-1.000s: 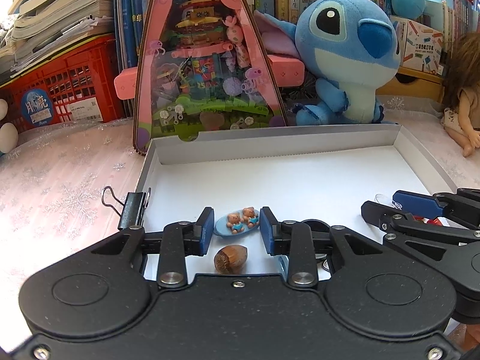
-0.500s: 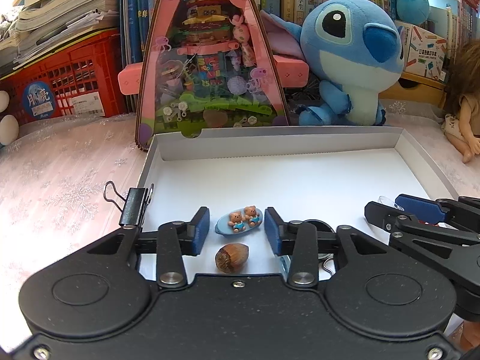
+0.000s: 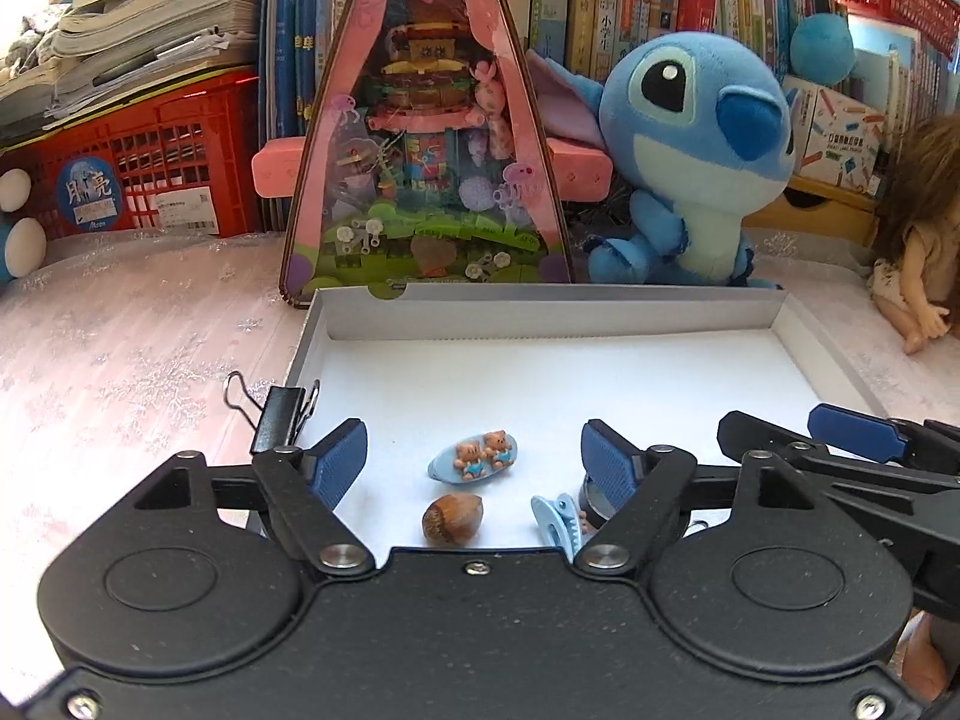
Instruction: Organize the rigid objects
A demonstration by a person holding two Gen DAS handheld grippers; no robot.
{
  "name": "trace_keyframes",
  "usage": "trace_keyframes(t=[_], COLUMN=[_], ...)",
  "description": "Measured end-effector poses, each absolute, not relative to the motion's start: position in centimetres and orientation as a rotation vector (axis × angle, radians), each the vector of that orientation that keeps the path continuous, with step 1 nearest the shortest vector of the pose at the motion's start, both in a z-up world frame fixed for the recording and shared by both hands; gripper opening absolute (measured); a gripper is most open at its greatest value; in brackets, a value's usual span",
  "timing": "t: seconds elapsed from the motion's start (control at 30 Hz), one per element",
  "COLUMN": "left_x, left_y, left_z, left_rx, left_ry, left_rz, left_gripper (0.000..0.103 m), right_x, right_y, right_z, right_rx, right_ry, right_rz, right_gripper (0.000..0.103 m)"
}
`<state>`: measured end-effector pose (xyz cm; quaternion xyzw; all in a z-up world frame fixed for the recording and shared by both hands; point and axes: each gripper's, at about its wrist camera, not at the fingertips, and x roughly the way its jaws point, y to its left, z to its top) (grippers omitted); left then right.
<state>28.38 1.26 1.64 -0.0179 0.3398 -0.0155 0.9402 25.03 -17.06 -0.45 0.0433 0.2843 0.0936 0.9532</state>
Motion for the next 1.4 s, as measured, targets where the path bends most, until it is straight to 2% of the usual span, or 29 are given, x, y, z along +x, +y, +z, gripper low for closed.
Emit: trace_keyframes(t=[0.43,1.4], left_x=[24.8,15.5], left_y=[0.5,0.5], left_z=[4.1,6.4], left_rx=[0.004,-0.007], left_ry=[0.625,0.574], left_rz=[-0.027,-0.060], left_gripper=[0.085,0.087], right_x=[21.5,13.5], right_y=[-18.0,-19.4], right_z=[2.0,3.9], right_rx=[0.037,-0.013], right_ry=[0.480,0.398], right_rz=[0.172,0.189], right_gripper=[0.089,0.097])
